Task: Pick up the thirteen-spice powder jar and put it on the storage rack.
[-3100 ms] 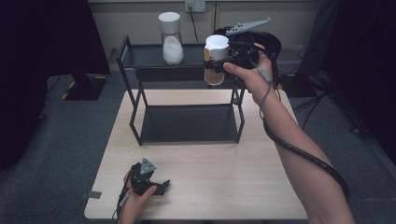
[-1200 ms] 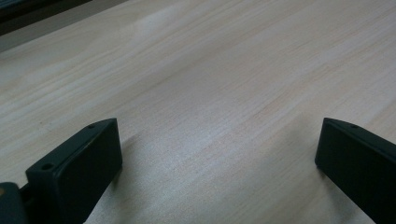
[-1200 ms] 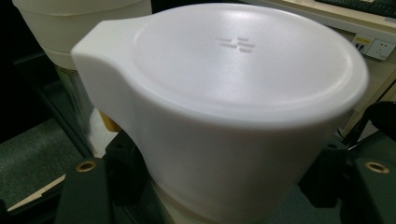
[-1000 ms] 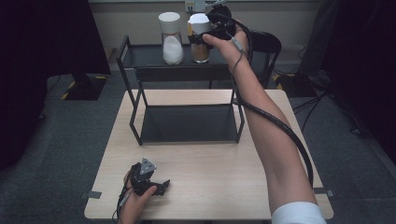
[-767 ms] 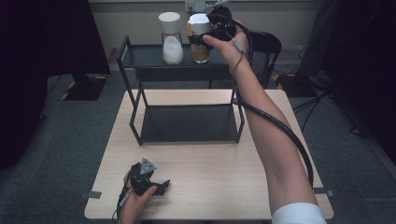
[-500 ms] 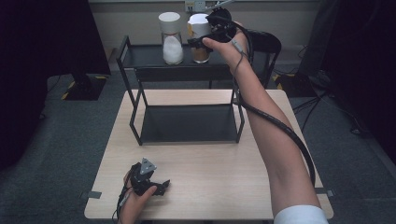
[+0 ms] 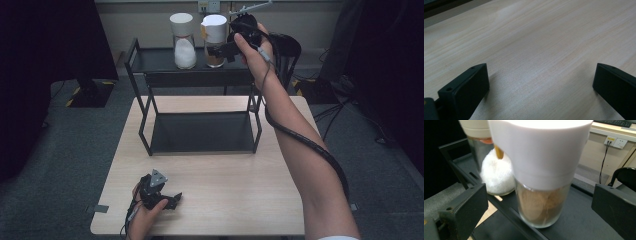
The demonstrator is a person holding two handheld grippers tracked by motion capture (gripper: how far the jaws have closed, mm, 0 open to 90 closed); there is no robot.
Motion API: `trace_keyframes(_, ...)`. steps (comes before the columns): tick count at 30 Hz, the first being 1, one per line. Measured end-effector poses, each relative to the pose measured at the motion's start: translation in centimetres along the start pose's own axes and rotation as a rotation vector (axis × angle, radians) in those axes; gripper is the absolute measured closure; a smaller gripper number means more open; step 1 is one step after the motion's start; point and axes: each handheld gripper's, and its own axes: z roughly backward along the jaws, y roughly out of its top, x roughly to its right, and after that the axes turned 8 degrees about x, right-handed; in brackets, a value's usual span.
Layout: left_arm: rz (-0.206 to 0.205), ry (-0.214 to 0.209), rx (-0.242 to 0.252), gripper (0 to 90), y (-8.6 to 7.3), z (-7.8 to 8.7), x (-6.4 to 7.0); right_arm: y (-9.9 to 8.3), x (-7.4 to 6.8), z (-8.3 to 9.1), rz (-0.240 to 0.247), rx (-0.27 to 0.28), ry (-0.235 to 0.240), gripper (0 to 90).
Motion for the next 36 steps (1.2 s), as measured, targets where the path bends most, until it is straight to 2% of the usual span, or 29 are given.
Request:
trace_keyframes(10,-0.002,0.0,0.0,0.0,0.0,0.0,0.0,-2.5,-1.2,2.3,0.024,0.009,0.052,0.0)
trace_keyframes(19,-0.002,0.0,0.0,0.0,0.0,0.0,0.0,-5.3,-2.3,3.6,0.043,0.004,0.133,0.0)
trace_keyframes(28,-0.004,0.001,0.0,0.0,0.0,0.0,0.0,-10.4,-3.0,3.9,0.022,0.007,0.221,0.0)
trace_keyframes(30,-0.002,0.001,0.001,0.0,0.0,0.0,0.0,-11.2,-3.2,3.8,0.027,-0.004,0.231,0.0)
trace_keyframes(36,-0.003,0.001,0.001,0.0,0.0,0.0,0.0,-14.7,-3.4,3.3,-0.002,-0.02,0.273,0.0)
